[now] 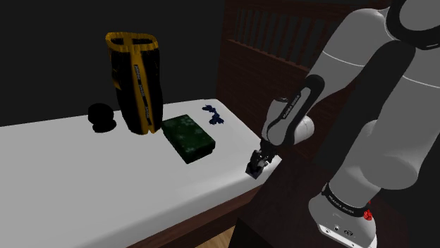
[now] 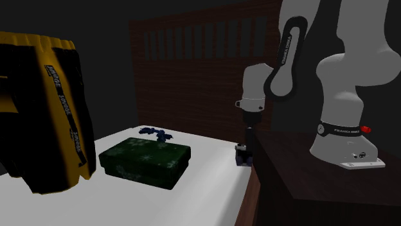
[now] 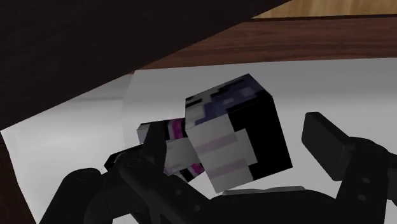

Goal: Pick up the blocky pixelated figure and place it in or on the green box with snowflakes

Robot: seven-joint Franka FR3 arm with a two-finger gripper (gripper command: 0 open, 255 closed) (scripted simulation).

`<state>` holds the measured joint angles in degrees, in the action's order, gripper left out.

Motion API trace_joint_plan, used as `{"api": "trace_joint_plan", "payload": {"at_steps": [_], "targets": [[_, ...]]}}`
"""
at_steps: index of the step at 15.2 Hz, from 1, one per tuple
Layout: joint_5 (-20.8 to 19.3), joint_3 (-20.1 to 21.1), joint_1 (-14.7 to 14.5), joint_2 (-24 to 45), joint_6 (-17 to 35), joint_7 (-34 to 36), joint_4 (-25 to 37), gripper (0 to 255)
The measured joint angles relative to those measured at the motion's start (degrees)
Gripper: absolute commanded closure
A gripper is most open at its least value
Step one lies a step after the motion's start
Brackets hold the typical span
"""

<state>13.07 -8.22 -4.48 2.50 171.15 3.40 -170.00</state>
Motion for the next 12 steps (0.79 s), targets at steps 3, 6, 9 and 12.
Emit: {"api": "trace_joint_plan", "payload": {"at_steps": [3,6,9,12], "targets": [[8.68,4.53,1.80,3.97,2.97,-5.52,0.91,0],[15.28,10.89,6.68,8.51,6.16,-10.61,2.40,0],[15.95,11.99,7.62,9.28,6.72,-11.12,2.67,0],[16.02,12.13,7.73,9.37,6.80,-11.17,2.69,0]]}}
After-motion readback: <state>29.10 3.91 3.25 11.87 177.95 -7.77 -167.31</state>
